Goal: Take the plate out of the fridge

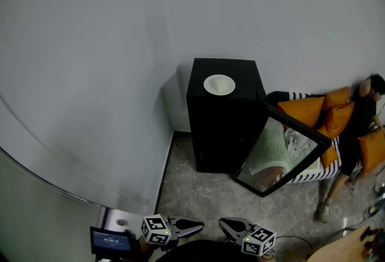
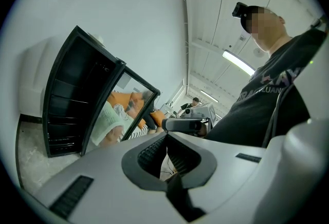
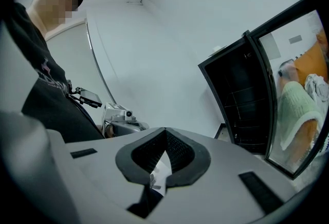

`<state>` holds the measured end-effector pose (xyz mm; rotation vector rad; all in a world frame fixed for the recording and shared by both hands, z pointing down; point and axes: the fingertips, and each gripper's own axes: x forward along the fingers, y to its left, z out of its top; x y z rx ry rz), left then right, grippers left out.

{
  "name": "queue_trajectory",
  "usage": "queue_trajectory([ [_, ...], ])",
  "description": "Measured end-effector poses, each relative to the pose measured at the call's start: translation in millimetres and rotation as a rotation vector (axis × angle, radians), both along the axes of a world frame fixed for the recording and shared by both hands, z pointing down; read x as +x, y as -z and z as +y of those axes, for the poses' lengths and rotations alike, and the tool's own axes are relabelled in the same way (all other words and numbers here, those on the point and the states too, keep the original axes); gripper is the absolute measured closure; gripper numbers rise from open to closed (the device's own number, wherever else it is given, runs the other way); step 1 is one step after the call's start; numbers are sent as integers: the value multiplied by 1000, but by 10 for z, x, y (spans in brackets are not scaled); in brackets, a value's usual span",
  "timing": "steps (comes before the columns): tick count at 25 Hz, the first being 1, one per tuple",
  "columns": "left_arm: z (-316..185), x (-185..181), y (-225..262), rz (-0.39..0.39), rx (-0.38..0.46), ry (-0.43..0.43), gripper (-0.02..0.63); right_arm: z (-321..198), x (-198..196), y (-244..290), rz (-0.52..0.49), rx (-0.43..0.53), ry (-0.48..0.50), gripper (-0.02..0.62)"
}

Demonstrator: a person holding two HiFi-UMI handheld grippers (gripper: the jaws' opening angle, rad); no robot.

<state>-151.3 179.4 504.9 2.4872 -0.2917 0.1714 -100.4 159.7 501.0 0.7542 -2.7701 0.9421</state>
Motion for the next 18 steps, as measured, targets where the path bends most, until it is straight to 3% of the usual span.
queue_trajectory([
  [18,21,78,81,12,1,-13,600,25,76,29,10,7,-19,591],
])
